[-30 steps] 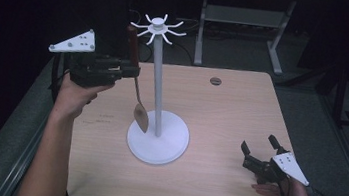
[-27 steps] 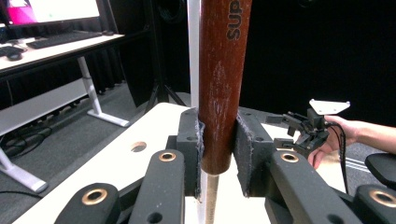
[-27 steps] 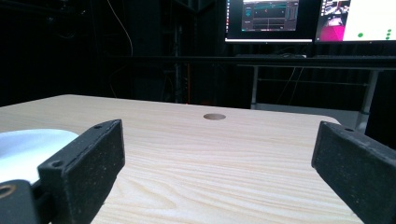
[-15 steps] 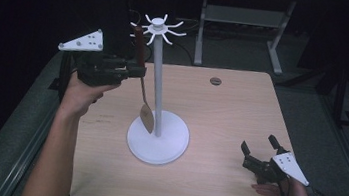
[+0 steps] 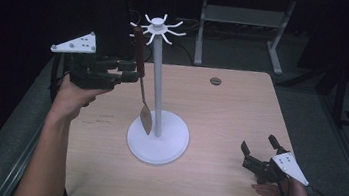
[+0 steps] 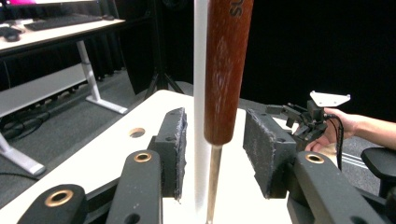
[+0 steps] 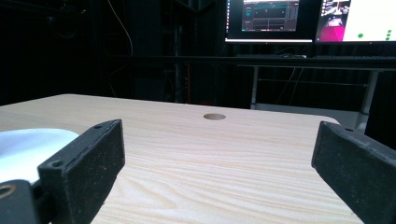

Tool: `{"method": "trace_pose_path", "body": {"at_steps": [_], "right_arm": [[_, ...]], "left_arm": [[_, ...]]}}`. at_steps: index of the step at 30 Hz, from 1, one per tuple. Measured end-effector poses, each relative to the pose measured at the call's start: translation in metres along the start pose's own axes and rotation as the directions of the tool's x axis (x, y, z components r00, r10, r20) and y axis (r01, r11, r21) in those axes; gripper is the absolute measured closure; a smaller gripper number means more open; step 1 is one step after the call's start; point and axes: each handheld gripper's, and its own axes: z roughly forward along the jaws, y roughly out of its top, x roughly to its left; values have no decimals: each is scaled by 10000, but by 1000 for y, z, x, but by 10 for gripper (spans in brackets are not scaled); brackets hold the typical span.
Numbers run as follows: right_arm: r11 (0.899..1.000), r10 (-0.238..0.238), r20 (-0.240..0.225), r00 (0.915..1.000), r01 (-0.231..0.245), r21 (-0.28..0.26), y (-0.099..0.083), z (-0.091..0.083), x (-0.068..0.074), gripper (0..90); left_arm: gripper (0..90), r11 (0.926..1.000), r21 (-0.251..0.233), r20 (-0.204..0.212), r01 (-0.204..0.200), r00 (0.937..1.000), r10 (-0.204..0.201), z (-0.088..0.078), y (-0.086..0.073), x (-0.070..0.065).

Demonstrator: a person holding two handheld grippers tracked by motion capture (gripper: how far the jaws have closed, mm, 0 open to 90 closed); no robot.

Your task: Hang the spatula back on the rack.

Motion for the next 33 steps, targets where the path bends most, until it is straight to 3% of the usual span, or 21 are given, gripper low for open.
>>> {"method": "trace_pose_path", "body": {"at_steps": [19,26,33], "right_arm": [[10000,-8,1,10000,8,-3,0,0,0,20],[10000,6,-1,10000,-6,-2,0,0,0,21],[10000,37,-5,10000,-37,0,0,0,0,20]], "left_arm": [[564,9970,580,-746,509,9961,-465,-26,-31,-1],[547,9932,902,-1305,733,9896,-612,-34,-49,-1],[527,9837,1474,-1904,1035,9789,-745,-37,-75,-3]]}}
